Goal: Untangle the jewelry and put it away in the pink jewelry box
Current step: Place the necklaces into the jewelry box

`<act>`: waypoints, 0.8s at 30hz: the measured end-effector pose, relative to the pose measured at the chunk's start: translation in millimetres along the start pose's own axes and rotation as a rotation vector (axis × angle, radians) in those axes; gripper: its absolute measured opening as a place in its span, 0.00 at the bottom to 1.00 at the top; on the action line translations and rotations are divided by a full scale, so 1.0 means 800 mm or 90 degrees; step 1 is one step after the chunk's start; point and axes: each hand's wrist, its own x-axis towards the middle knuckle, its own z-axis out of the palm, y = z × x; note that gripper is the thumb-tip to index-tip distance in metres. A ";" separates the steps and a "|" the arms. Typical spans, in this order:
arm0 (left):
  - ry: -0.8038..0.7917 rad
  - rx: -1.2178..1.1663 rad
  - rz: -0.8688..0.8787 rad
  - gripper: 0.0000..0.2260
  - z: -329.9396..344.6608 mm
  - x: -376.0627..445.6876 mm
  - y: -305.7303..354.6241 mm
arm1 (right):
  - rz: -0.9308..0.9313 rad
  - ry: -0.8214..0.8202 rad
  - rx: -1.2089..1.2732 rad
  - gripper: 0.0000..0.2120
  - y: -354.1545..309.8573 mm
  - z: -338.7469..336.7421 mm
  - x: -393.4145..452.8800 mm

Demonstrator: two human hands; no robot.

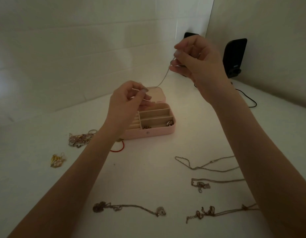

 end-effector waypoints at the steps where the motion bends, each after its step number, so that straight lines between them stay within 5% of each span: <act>1: -0.010 0.008 -0.006 0.04 0.000 -0.001 -0.001 | 0.001 0.000 0.001 0.05 0.000 0.000 0.000; 11: -0.053 0.165 -0.018 0.05 -0.002 -0.004 -0.007 | 0.026 -0.022 -0.005 0.05 0.006 -0.004 0.001; 18: -0.140 0.465 0.024 0.04 -0.012 -0.011 -0.011 | 0.123 -0.178 -0.212 0.11 0.014 -0.003 -0.008; 24: -0.148 0.222 -0.052 0.09 0.000 -0.017 0.000 | 0.116 -0.233 -0.226 0.08 0.022 0.021 -0.015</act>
